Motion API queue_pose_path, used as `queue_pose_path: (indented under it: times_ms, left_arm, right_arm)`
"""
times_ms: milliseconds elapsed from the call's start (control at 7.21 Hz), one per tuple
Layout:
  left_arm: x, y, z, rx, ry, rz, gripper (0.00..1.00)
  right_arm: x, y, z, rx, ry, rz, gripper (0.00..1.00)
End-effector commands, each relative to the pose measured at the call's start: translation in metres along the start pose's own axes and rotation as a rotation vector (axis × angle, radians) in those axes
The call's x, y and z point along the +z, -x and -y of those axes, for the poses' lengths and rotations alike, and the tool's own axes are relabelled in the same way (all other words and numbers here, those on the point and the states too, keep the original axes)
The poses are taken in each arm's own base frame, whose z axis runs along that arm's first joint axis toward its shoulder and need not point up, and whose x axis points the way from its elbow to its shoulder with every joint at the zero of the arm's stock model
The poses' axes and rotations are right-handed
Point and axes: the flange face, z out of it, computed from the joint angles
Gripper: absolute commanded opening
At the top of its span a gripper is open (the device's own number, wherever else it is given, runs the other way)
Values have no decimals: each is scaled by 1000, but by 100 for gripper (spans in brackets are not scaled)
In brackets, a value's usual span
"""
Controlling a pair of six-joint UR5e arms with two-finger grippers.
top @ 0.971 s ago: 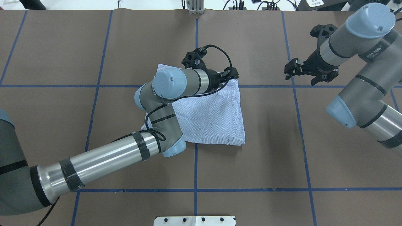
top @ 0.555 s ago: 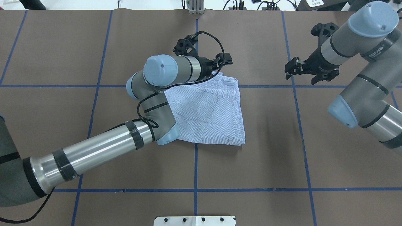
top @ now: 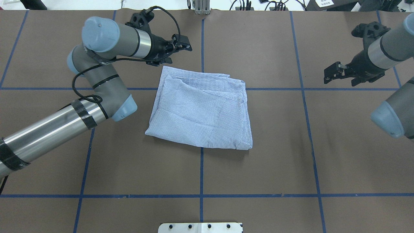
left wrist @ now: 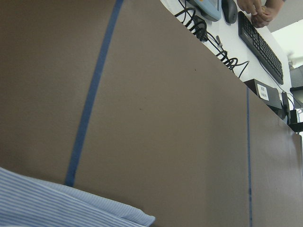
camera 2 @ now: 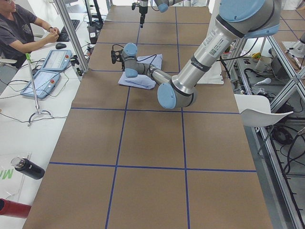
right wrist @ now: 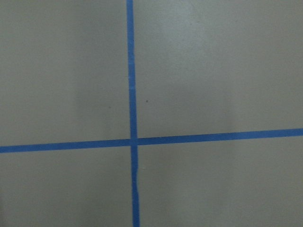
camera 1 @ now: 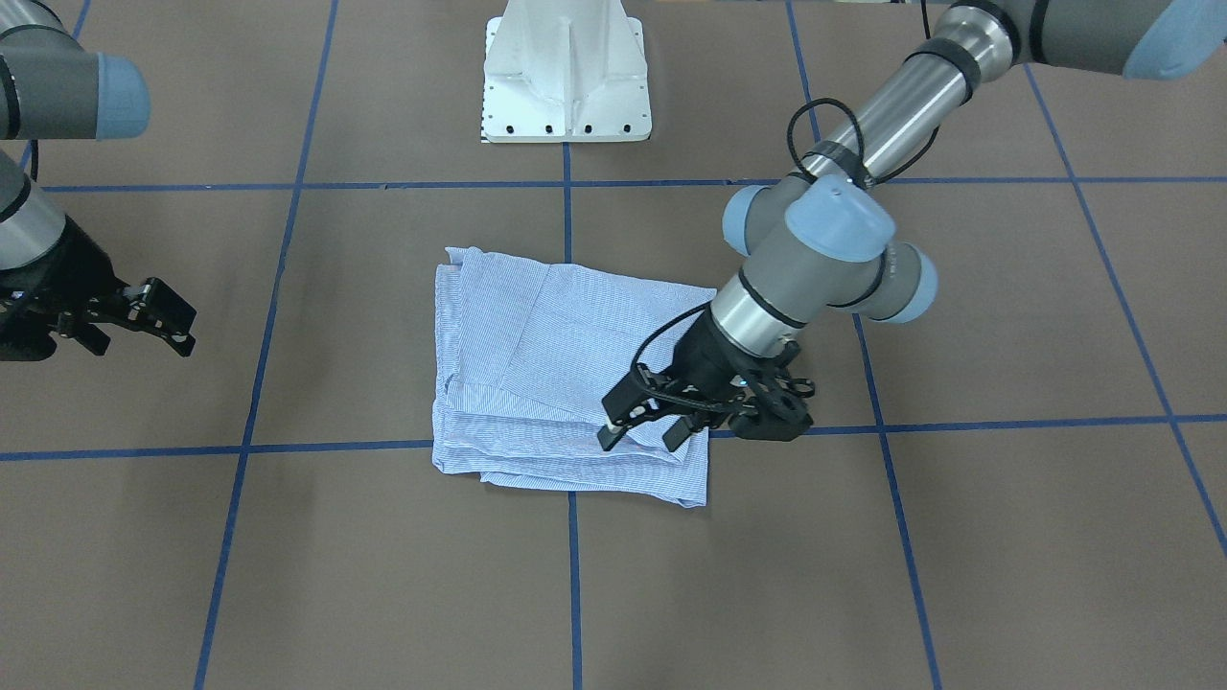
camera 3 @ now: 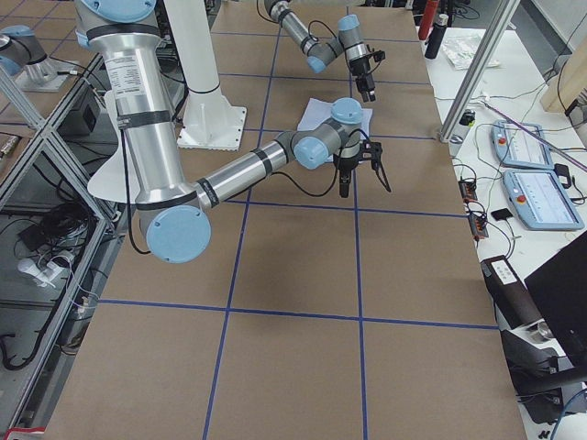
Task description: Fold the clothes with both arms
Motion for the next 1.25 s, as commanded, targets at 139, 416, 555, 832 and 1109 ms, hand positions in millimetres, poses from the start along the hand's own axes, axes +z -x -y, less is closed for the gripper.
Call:
queue_pose_path:
  times_ms: [139,416,555,832,1109]
  left_arm:
    - [-149,48,43,358,-34,295,100]
    - [-228,117,60,386,-59,418,100]
    - [-262,172,73,479,-42,493,100]
    - [-320,249,106,493,-9,571,100]
    - [-362,320,131,620,127,543,100]
  right_arm:
    - [-9,-77,1,-107,-4,-62,100]
    - [-11,-113,-6,-144,10,-77,100]
    - [-13,-140,-3,-156,36,-50,100]
    - [-11,-214,10,-196,71,-24,100]
    - [-24,-285,11,-99,71,24,100]
